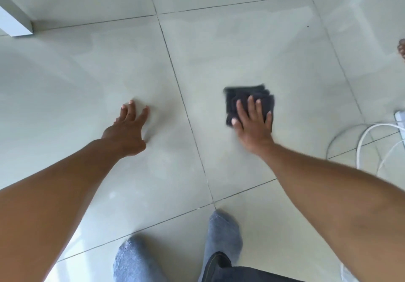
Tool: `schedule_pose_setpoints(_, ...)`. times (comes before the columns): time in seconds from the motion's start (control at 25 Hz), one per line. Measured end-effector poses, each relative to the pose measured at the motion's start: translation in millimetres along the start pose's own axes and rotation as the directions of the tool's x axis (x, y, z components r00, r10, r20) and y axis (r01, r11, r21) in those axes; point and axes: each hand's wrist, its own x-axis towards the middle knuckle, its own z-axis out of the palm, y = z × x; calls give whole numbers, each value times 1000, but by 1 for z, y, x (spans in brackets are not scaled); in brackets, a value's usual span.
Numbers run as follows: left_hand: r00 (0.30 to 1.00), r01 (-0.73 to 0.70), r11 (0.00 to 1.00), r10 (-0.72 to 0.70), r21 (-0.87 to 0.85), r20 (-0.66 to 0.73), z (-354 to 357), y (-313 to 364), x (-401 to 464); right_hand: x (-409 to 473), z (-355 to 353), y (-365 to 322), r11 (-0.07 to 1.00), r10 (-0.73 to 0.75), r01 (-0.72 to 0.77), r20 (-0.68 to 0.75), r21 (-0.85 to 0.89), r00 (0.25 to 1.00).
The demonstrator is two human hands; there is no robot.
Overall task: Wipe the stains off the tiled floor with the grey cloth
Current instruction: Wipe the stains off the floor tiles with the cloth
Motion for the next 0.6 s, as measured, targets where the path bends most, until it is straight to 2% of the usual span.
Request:
schedule_pose_setpoints(0.08, 1000, 13, 1000, -13, 22, -1, 1, 1, 1, 57, -20, -42, 964, 208, -214, 51, 157, 977)
schedule_pose_setpoints(0.12, 1000, 9, 1000, -9, 28, 7, 1, 2, 2, 74, -26, -67, 952, 238, -247, 66, 182, 969)
schedule_pose_setpoints(0.16, 1000, -1, 1000, 1, 23, 14, 2, 2, 3, 80, -24, -92, 964, 203, -210, 54, 165, 978)
schedule_pose_setpoints(0.24, 1000, 5, 1000, -5, 10, 11, 2, 0, 4, 61, -7, -138, 992, -75, 72, 27, 102, 997)
schedule_pose_setpoints(0.32, 1000, 16, 1000, -16, 5, 4, 3, 0, 2, -4, 22, -152, 913, -407, 407, 20, 25, 913)
schedule_pose_setpoints(0.4, 999, 8, 1000, -8, -8, -33, 7, -3, 2, -70, 46, -112, 829, -555, 556, 34, -52, 831)
schedule_pose_setpoints(0.48, 996, 21, 1000, -19, 18, -82, 12, -7, 1, -88, 49, -45, 800, -591, 591, 39, -99, 806)
schedule_pose_setpoints(0.52, 995, 17, 999, -15, 27, -95, 14, -9, 0, -80, 42, -15, 814, -567, 567, 38, -131, 823)
schedule_pose_setpoints(0.6, 994, 1, 1000, 0, 13, -105, 18, -13, 0, -42, 21, 17, 906, -397, 400, 45, -141, 917)
